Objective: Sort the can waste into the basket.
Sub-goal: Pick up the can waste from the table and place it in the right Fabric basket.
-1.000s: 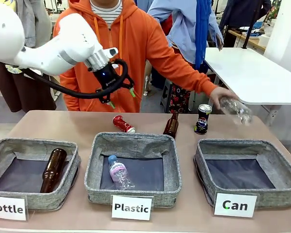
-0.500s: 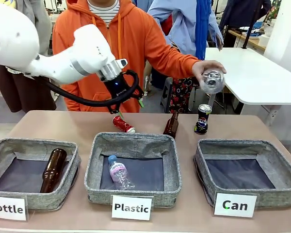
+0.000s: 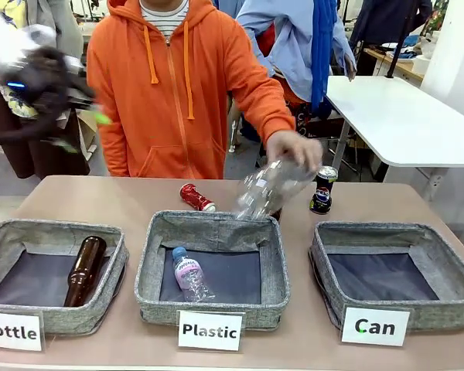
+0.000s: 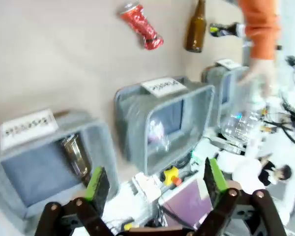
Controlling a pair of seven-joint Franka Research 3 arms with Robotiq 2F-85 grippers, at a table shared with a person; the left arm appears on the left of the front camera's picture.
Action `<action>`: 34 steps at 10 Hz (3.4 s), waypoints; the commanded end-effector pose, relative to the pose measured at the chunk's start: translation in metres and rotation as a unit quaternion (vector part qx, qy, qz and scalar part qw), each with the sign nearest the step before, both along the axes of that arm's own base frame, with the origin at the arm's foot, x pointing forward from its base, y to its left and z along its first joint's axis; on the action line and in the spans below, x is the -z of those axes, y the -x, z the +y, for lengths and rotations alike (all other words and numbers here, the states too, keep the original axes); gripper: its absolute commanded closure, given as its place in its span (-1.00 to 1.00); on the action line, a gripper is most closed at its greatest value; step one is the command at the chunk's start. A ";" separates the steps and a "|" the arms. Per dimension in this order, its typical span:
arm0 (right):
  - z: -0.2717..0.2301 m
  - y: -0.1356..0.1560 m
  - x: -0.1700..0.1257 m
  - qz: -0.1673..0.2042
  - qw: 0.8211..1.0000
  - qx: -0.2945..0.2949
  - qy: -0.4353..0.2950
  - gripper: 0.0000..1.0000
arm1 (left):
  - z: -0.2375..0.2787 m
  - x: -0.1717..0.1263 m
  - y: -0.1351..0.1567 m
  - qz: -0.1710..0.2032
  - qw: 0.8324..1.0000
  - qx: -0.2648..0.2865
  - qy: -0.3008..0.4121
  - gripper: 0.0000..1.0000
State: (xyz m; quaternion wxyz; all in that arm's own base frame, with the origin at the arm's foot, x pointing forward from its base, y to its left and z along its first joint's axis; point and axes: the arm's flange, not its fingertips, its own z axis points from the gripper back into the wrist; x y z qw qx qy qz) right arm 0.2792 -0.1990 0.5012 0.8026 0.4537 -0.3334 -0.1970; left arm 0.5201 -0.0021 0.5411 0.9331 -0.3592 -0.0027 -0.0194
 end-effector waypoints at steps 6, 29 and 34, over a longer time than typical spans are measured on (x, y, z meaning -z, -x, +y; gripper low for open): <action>-0.001 -0.003 0.001 -0.020 1.000 -0.001 -0.001 -1.00 | 0.233 0.061 0.154 -0.156 0.955 0.116 0.225 -1.00; -0.001 -0.003 0.001 -0.020 1.000 -0.001 -0.001 -1.00 | -0.301 0.101 -0.059 -0.057 0.961 -0.074 -0.262 -1.00; -0.001 -0.003 0.001 -0.020 1.000 -0.001 -0.001 -1.00 | -0.310 0.113 -0.066 0.051 0.954 -0.221 -0.197 -1.00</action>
